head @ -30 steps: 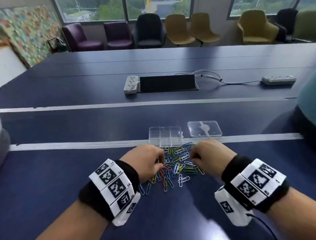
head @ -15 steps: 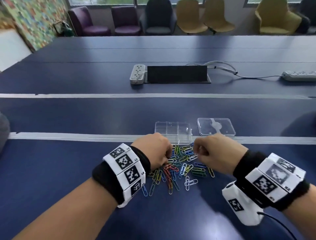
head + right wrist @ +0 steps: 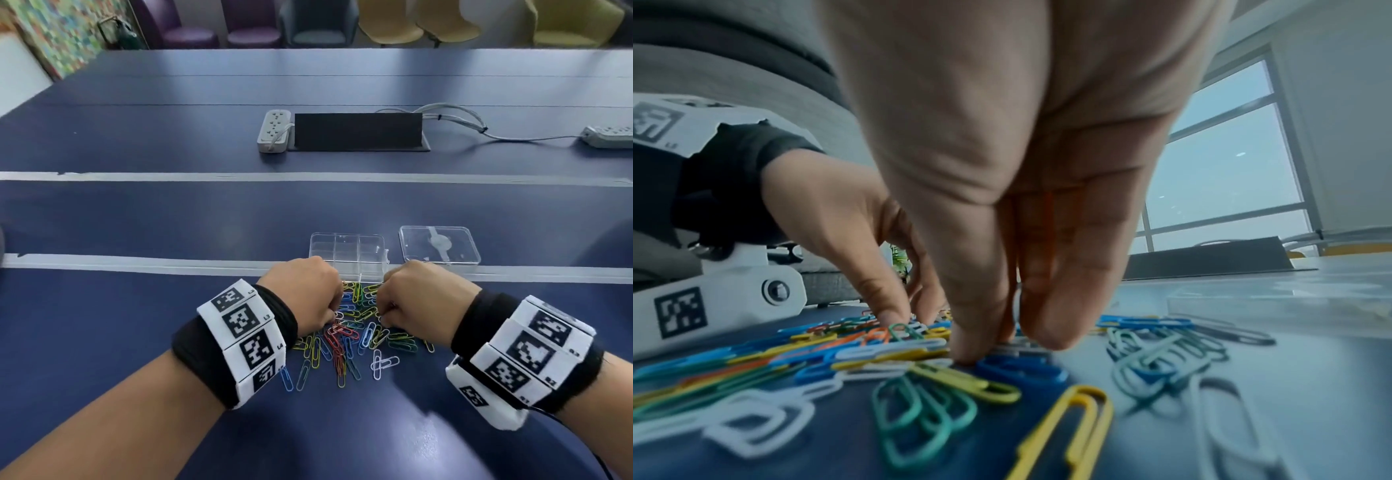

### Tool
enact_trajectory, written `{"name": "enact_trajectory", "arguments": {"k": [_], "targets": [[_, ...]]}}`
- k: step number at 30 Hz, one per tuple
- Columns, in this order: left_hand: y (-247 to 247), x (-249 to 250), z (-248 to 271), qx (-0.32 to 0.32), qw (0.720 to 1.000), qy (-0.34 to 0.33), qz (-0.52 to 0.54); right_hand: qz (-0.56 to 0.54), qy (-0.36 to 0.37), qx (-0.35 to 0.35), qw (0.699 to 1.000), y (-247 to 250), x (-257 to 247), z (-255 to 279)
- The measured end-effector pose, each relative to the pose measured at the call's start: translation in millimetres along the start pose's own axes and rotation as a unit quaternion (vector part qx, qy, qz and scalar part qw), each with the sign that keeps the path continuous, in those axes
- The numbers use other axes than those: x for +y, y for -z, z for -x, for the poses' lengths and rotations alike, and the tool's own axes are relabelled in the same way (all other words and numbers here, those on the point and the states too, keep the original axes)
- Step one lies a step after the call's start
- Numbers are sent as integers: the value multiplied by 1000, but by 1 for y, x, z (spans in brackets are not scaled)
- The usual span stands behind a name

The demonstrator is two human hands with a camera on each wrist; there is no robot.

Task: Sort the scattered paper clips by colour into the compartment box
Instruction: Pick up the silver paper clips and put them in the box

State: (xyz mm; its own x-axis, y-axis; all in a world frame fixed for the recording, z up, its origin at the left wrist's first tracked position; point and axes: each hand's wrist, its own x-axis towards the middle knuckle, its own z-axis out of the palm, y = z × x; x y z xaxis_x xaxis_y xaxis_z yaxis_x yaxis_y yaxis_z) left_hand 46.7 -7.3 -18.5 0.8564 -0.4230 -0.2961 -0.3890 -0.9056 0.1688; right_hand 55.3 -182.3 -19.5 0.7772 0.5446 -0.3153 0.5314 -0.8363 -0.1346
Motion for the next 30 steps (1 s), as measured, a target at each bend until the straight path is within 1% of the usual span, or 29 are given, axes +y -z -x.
{"name": "enact_trajectory", "arguments": {"k": [4,7,10,14,17,19,21,23,27,30], "targets": [[-1,0,2,3,1000,-11,-2,19,-4,9,1000,-1,-3,5],[0,0,5,8,1000,-16,16,5,-13,20,1000,1,-3,9],[1,-1,7,25,998,-19,58,-32,-31,34,998,4,1,15],[2,0,9,20,990,-15,137,-87,-55,55,993,12,6,19],[4,3,10,13,987,-4,161,-83,-46,44,995,12,7,20],[6,9,9,3,988,4,157,-49,-27,25,998,7,4,18],[6,18,6,-3,990,8,139,-20,-25,8,999,4,0,16],[5,25,0,-18,992,12,125,-3,-28,8,1000,2,-4,14],[5,34,-7,-50,993,29,107,-11,-32,29,999,2,-7,16],[2,38,-8,-42,993,31,105,-39,-47,30,998,2,-4,20]]}}
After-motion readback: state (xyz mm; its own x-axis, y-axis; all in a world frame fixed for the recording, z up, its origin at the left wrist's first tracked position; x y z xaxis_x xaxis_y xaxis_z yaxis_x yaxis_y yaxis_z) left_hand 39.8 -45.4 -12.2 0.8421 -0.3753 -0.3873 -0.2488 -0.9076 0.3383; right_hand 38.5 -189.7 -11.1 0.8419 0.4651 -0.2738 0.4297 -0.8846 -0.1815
